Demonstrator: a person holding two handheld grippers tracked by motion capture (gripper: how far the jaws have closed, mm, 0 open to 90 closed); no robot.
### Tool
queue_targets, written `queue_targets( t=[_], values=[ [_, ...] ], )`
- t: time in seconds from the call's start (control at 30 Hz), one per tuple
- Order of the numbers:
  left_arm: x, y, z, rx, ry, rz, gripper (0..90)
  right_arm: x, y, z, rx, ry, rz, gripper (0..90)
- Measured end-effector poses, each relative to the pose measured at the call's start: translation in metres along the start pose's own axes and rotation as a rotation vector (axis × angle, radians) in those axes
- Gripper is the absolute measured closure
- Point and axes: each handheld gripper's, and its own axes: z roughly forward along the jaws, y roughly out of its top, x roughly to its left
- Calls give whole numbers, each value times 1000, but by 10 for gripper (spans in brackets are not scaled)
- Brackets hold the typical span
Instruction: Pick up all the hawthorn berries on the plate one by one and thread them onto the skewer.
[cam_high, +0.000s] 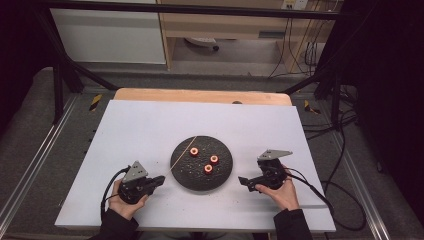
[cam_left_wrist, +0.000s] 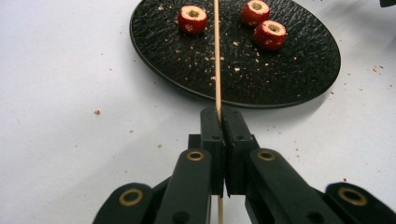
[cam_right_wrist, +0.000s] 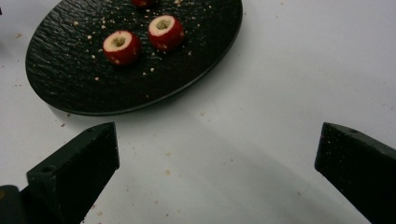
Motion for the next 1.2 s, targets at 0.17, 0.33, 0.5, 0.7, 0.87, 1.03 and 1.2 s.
queue_targets(
  t=[0.17,0.33,0.5,0.7,0.87,1.03,1.2],
  values=[
    [0,-3,-3,-3,-2,12,882,7,12,3,15,-3,-12,5],
    [2,-6,-3,4,-3,8,882,17,30,11,45,-4,-36,5],
    [3,-7,-4,-1,-1,4,882,26,46,21,84,-2,-46,15],
    [4,-7,-4,1,0,9,882,34,63,34,147,8,-45,52],
    [4,-7,-4,2,2,11,882,41,75,42,193,15,-60,89],
    [4,-8,-4,1,4,10,882,51,87,50,225,34,-66,156],
    [4,-8,-4,2,4,12,882,57,92,57,260,39,-80,201]
  ],
)
